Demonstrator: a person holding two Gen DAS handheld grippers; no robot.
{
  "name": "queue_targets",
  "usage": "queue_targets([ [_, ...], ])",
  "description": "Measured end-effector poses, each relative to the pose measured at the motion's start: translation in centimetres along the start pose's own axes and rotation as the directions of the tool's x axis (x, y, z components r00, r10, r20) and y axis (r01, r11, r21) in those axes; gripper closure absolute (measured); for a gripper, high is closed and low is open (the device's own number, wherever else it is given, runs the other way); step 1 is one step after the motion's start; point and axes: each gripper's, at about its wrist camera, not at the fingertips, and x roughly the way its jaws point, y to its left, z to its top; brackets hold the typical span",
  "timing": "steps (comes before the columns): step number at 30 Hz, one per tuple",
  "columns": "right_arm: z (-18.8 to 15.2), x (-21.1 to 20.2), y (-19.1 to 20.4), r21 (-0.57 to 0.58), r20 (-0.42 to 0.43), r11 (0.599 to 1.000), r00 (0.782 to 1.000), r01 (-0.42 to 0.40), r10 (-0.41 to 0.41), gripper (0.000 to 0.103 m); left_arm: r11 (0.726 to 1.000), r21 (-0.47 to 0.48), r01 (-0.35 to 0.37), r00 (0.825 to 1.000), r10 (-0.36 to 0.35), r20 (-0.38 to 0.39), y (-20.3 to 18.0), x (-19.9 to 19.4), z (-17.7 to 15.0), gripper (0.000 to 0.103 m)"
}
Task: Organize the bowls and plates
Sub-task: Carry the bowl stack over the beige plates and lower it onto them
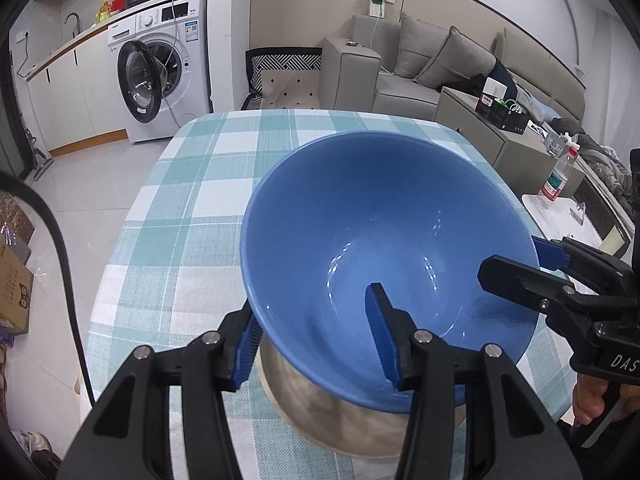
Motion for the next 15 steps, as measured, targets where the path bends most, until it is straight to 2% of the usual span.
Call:
queue_targets([
  [8, -0.3, 1.1, -0.4, 0.024, -0.019, 1.0, 1.0, -0.002, 0.002, 0.045, 1.0, -0.016, 0.017, 1.0, -0.018, -0.022, 0.5, 0.9, -0.3, 0.054],
  [15, -0.3, 1.5, -0.8, 0.042, -0.015, 0.999, 1.0, 0.002, -0.001, 0.045, 0.999, -0.018, 0.036, 0.999, -0.036, -0.006, 0.7, 1.0, 0.0, 0.053],
])
